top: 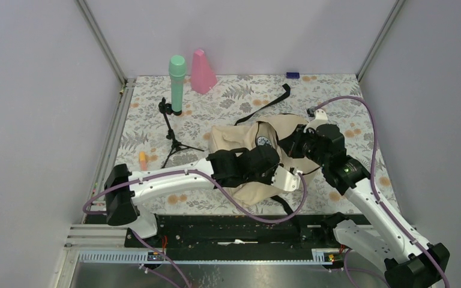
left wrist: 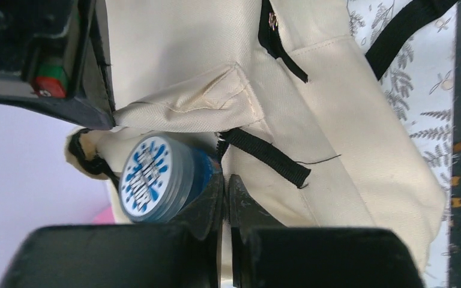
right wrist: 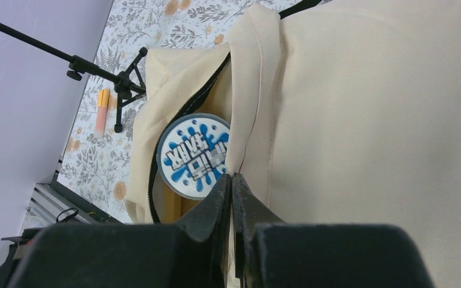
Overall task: Pack the student bag
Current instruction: Place the stationery in the student bag.
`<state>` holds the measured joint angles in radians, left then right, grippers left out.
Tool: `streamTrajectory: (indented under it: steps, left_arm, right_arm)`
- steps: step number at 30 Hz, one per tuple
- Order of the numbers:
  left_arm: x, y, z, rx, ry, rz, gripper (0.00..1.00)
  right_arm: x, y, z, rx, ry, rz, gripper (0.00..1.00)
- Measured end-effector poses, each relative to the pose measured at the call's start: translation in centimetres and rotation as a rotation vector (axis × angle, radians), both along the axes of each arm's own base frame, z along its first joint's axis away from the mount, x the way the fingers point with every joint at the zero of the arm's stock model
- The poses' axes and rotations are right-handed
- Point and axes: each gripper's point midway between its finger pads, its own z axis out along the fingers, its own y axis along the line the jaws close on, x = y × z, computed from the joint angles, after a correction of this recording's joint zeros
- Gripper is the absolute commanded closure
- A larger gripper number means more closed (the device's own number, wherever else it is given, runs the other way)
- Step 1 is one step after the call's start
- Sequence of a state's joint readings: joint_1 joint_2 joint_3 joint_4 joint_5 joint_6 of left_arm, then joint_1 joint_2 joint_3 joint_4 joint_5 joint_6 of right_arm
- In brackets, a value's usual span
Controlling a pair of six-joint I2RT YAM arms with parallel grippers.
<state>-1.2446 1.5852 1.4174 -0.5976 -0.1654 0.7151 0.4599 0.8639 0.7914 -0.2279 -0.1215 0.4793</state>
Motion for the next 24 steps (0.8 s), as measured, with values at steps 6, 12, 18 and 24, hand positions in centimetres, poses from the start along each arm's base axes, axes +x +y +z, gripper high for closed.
streamTrajectory:
  steps: [6,12,18,24]
  left_arm:
    - [0.2,-0.3,0.7,0.066,-0.168,-0.060,1.00]
    - [0.5,-0.7,0.9,0.111,-0.319,-0.096,1.00]
    - [0.8,-1.0,1.2,0.024,-0.281,-0.025,0.42]
    - [1.8,0.6,3.8,-0.220,-0.155,0.145,0.08]
  right_arm:
    - [0.3,0.1,0.1,0.004,-0.011,-0.005,1.00]
    - [0.4,0.0,0.2,0.004,-0.016,-0.008,1.00]
    - [0.6,-0.3,0.2,-0.003,-0.021,-0.027,1.00]
    - [0.1,-0.7,-0.2,-0.023,-0.009,-0.026,1.00]
